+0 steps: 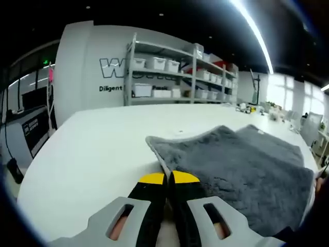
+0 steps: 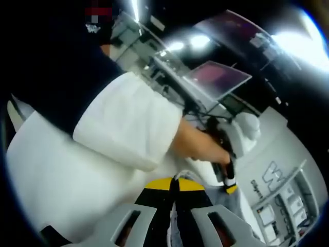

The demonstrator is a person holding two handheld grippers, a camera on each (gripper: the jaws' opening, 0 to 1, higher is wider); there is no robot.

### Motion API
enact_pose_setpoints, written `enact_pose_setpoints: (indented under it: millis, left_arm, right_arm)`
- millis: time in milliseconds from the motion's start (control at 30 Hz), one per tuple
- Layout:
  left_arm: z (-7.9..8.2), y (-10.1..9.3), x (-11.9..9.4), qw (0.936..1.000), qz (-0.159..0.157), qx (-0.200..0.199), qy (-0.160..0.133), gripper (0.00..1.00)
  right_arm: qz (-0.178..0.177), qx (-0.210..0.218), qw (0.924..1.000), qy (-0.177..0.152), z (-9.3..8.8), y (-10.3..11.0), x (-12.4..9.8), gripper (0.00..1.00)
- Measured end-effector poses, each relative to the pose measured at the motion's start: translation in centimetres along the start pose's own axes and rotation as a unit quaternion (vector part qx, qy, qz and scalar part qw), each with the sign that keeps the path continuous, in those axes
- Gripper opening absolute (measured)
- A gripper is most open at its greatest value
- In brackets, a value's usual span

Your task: Open the folded towel by lifting each exposed corner and separating the folded layers until the towel lies flat within the target outline without major curled edges

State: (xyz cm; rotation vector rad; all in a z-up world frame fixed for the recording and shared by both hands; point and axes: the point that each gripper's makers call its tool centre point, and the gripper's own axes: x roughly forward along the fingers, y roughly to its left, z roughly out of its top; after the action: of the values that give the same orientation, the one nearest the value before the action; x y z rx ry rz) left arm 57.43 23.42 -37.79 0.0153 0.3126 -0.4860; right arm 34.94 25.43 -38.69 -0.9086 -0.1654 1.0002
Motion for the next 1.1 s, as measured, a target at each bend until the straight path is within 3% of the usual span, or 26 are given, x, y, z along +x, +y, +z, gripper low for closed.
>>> enact_pose_setpoints:
  millis: [267, 367, 733, 1100]
  left_arm:
    - [0.2, 3.1, 0.3, 0.9999, 0.014, -0.002, 0.008, 0.03]
    - [0.2, 4.1, 0.2, 0.9992, 0.030, 0.022, 0.017, 0.03]
    - [-0.3, 5.4, -0.6, 0.9948, 0.060, 0.076, 0.033, 0.03]
    - [-0.4, 7.0, -1.7, 0.9942, 0.066, 0.076, 0.036, 0.03]
  right_arm:
    - [0.008, -0.005, 1.0000, 0.002, 0.9, 0.9, 1.5, 0.00]
    - [0.008, -0.012, 0.9999, 0.002, 1.2, 1.1, 1.7, 0.00]
    - [0.010, -0.007, 0.9999, 0.000, 2.0, 1.4, 2.6, 0.00]
    - [0.012, 0.006, 0.9999, -0.006, 2.9, 1.6, 3.6, 0.00]
